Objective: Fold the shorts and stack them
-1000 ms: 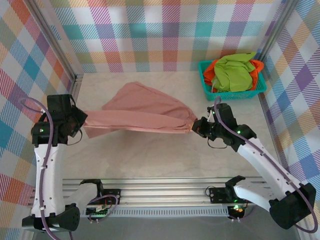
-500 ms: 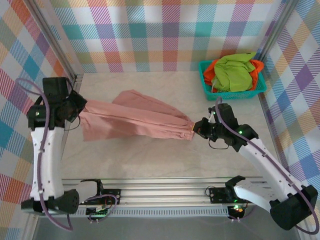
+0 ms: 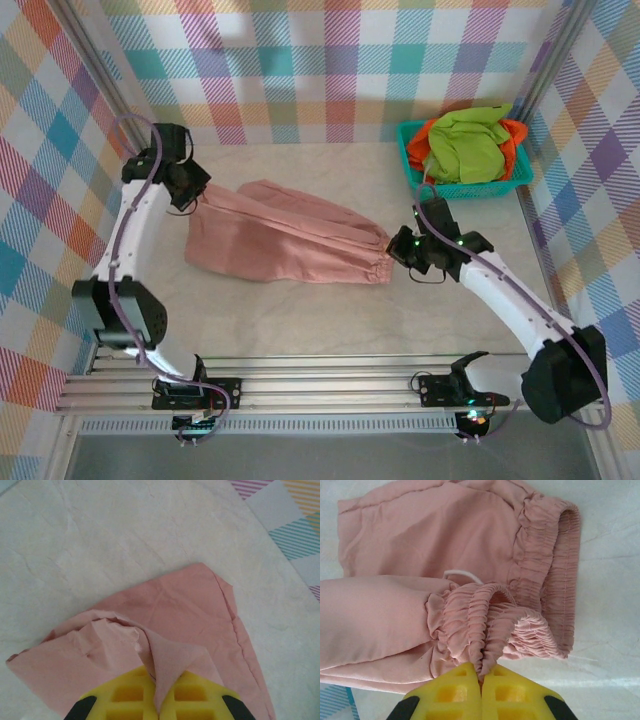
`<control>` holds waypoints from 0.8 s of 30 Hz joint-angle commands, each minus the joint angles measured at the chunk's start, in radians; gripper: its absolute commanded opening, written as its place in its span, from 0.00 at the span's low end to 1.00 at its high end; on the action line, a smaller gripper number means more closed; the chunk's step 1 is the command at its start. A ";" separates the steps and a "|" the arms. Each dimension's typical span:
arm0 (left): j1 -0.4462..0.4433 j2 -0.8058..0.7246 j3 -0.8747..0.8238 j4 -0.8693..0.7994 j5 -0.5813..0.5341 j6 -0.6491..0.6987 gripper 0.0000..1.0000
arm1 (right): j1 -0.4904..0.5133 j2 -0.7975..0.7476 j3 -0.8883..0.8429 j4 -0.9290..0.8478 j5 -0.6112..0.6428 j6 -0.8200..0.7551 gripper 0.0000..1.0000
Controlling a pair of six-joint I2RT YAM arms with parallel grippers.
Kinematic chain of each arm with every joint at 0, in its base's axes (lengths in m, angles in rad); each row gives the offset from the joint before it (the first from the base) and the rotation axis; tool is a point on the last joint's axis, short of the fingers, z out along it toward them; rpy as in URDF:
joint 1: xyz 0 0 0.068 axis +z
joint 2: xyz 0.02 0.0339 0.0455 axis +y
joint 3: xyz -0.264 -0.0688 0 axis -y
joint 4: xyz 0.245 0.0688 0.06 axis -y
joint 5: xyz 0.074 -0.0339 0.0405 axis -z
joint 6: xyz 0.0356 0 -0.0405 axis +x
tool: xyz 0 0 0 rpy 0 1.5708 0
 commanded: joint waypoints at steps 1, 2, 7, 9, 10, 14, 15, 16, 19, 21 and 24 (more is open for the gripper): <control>-0.005 0.082 0.086 0.081 -0.037 -0.014 0.00 | -0.031 0.056 0.049 0.040 -0.008 0.004 0.00; -0.007 0.117 0.112 0.086 -0.035 -0.017 0.00 | -0.040 0.075 0.057 0.047 -0.012 0.004 0.00; -0.017 0.293 0.258 0.090 -0.021 -0.018 0.00 | -0.092 0.178 0.092 0.085 -0.046 0.004 0.03; -0.022 0.369 0.321 0.083 -0.017 -0.027 0.03 | -0.125 0.226 0.107 0.112 -0.069 0.006 0.10; -0.023 0.402 0.348 0.076 -0.021 -0.036 0.07 | -0.143 0.245 0.116 0.121 -0.080 0.007 0.14; -0.025 0.546 0.492 0.103 0.037 -0.050 0.35 | -0.234 0.334 0.193 0.132 -0.119 0.014 0.41; -0.025 0.578 0.556 0.090 0.048 -0.042 0.45 | -0.259 0.348 0.213 0.133 -0.143 0.021 0.55; -0.025 0.602 0.622 0.075 0.061 -0.031 0.54 | -0.288 0.351 0.231 0.129 -0.173 0.026 0.63; -0.025 0.589 0.725 0.046 0.088 -0.003 0.85 | -0.310 0.310 0.255 0.128 -0.181 0.010 0.78; -0.028 0.519 0.690 0.041 0.099 0.012 1.00 | -0.294 0.268 0.253 0.148 -0.208 -0.013 0.86; -0.038 0.391 0.500 0.110 0.156 0.026 1.00 | -0.233 0.265 0.256 0.168 -0.270 -0.030 0.90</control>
